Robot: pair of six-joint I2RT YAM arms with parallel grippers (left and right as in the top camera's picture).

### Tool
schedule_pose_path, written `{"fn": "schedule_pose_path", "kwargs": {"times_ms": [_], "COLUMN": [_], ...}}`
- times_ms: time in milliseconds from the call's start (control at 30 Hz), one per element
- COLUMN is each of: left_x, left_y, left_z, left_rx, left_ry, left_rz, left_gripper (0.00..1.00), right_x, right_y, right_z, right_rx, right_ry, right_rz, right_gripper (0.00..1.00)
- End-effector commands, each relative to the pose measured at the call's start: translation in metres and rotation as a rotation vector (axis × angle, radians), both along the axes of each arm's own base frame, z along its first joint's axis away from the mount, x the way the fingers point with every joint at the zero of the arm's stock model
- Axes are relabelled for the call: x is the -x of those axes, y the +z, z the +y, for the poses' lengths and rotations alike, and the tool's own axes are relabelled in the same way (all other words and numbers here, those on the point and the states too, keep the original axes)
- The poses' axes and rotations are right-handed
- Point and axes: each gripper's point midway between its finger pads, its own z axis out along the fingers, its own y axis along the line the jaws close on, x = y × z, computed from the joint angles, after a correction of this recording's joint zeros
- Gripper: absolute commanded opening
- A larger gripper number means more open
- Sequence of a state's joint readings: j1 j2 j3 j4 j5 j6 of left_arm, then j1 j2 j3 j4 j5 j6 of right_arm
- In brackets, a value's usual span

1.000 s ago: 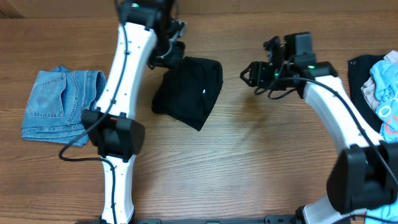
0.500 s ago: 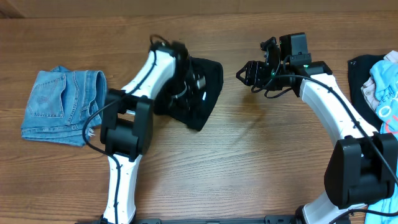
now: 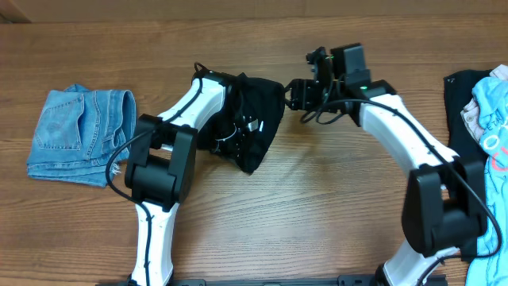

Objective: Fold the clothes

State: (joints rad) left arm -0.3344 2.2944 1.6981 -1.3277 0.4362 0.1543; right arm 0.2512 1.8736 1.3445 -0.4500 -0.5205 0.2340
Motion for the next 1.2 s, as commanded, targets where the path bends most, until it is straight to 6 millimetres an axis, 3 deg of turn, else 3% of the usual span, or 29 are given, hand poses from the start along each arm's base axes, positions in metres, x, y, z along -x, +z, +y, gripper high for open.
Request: {"fn": "schedule_pose_path", "kwargs": {"times_ms": [0,200,233,267,333,433,533,633,700,733,900,1000,1067,1100,1167], "left_x": [-0.012,-0.017,-0.018,-0.021,-0.027,-0.038,-0.048,-0.053,-0.058,-0.060,-0.055,-0.053,-0.049,-0.045,-0.037], "left_y": [0.031,0.039,0.040,0.042,0.048,0.060,0.064,0.068,0.073,0.075,0.073,0.065,0.057,0.053,0.045], "left_z": [0.013,0.021,0.022,0.024,0.026,0.032,0.037,0.028,0.012,0.004,-0.024,-0.029,-0.027,-0.028,-0.030], "left_rx": [-0.071,-0.120,-0.122,-0.121,-0.114,-0.099,-0.084,-0.008,0.087,0.122,0.153,0.104,0.063,0.057,0.056], "left_ry": [-0.011,0.021,0.034,0.050,0.070,0.097,0.125,0.152,0.151,0.146,0.047,0.001,-0.023,-0.034,-0.059], "left_rz": [-0.133,-0.169,-0.170,-0.180,-0.206,-0.255,-0.290,-0.290,-0.304,-0.316,-0.353,-0.377,-0.382,-0.375,-0.357], "left_gripper": [0.04,0.04,0.04,0.04,0.04,0.08,0.14,0.27,0.32,0.40,0.56,0.63,0.64,0.61,0.37], "right_x": [-0.005,-0.022,-0.022,-0.023,-0.028,-0.035,-0.031,-0.028,-0.029,-0.030,-0.026,-0.024,-0.025,-0.024,-0.025], "right_y": [-0.019,-0.042,-0.045,-0.050,-0.062,-0.079,-0.086,-0.083,-0.079,-0.077,-0.072,-0.070,-0.070,-0.069,-0.069], "right_z": [0.017,0.038,0.039,0.037,0.025,-0.013,-0.030,-0.035,-0.036,-0.036,-0.028,-0.027,-0.030,-0.033,-0.038], "right_rx": [-0.005,-0.048,-0.047,-0.029,0.042,0.206,0.242,0.230,0.228,0.226,0.184,0.159,0.161,0.162,0.163], "right_ry": [0.030,0.018,0.021,0.008,-0.046,-0.167,-0.169,-0.172,-0.175,-0.175,-0.145,-0.135,-0.141,-0.147,-0.157], "right_rz": [-0.003,-0.023,-0.024,-0.021,-0.017,-0.004,0.027,0.049,0.042,0.037,0.047,0.055,0.058,0.063,0.069], "right_gripper": [0.65,0.61,0.56,0.44,0.31,0.19,0.14,0.14,0.15,0.15,0.16,0.27,0.45,0.49,0.51]}}
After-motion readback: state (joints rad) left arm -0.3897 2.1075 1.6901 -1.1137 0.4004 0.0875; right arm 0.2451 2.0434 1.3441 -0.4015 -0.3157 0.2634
